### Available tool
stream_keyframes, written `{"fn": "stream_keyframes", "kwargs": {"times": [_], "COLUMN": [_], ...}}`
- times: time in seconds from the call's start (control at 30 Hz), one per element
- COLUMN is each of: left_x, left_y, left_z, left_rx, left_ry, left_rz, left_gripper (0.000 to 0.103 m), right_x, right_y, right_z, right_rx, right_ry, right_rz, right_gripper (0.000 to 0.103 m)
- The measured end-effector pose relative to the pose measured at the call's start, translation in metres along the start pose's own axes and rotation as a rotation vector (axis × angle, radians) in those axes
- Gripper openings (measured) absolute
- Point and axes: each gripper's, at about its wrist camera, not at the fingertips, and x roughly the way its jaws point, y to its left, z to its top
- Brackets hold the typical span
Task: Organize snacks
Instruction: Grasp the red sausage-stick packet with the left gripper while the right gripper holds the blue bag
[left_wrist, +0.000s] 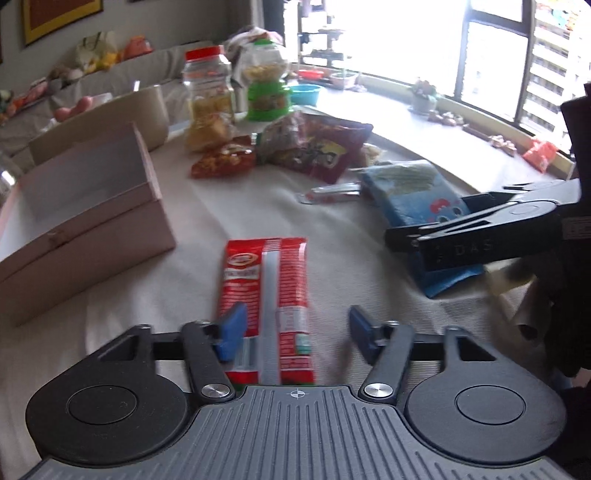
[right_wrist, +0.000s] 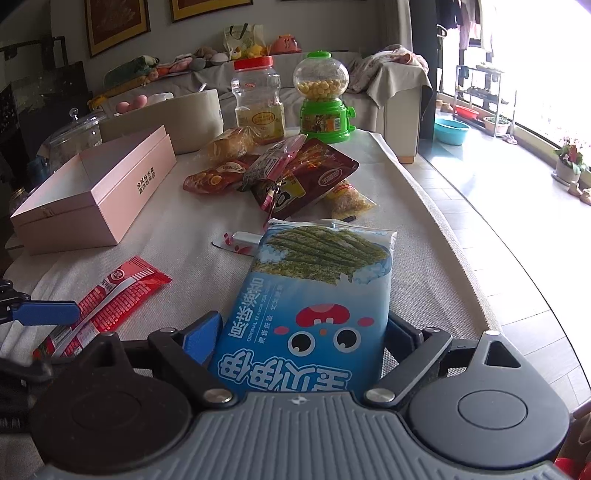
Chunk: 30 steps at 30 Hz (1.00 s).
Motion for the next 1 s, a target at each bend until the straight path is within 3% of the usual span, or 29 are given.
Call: {"fn": "stream_keyframes", "kwargs": {"times": [0.03,0.13,0.3,0.6,0.73,0.87,1.0], "left_x": [0.001,-0.001,0.008,0.01,0.012,0.012,0.011], "left_y": [0.0,0.001,0.02,0.031,0.024,0.026,0.023], "left_z": [-0.001,-0.001,-0.001,-0.002,-0.002,-0.001,-0.006], "left_rx": [0.002,-0.013,-0.083,-0.167,-0.122,-0.145,-0.147], "left_ry": [-0.003,-0.017,0.019,0.003,0.007,0.005,-0.02], "left_rz": [-0.014,-0.009,0.073,0.041,0.066,0.065,0.079], "left_gripper": [0.083,0.081,0.079,0.079,0.08,0.079,0.079], "right_x": [0.0,0.002,0.003,0.003,0.004,0.0,-0.005], "right_y": [0.0,0.003,0.002,0.0,0.007,0.005,-0.001], "right_z": [0.0,0.0,0.0,0.001,0.001,-0.002,-0.002], "right_rx": [-0.003,-0.019,-0.025,-0.029,-0.1,-0.075,-0.009], "right_ry": [0.001,0.01,0.02,0.037,0.064,0.043,0.004], "right_rz": [-0.001,0.001,0.023,0.043,0.032,0.042,-0.035], "right_gripper": [0.093,0.096,0.101,0.103,0.103,0.103,0.101]}}
